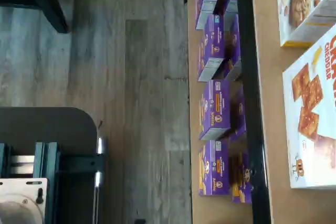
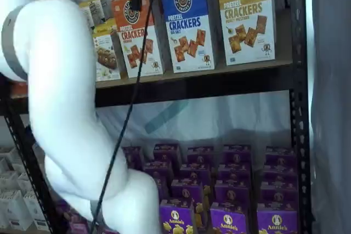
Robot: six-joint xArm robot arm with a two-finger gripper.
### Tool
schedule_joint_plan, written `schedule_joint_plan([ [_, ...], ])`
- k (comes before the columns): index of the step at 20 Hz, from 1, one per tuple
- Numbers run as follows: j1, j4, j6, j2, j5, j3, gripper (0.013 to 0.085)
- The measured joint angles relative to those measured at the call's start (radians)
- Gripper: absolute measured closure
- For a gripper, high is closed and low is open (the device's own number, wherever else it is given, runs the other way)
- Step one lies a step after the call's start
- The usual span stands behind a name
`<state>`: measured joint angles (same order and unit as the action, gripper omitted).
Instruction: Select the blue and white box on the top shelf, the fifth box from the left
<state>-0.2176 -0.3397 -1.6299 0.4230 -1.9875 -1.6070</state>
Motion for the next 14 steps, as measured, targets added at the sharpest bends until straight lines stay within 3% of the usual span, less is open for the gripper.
schedule_joint_plan([
  [3,0.018,0.039,-0.003,0.017,0.004,0.021,0.013],
  [6,0.012,0.033,-0.007,0.041,0.025,0.052,0.013],
  [14,-0.056,-0.083,-0.024,0.136,0.193,0.159,0.013],
])
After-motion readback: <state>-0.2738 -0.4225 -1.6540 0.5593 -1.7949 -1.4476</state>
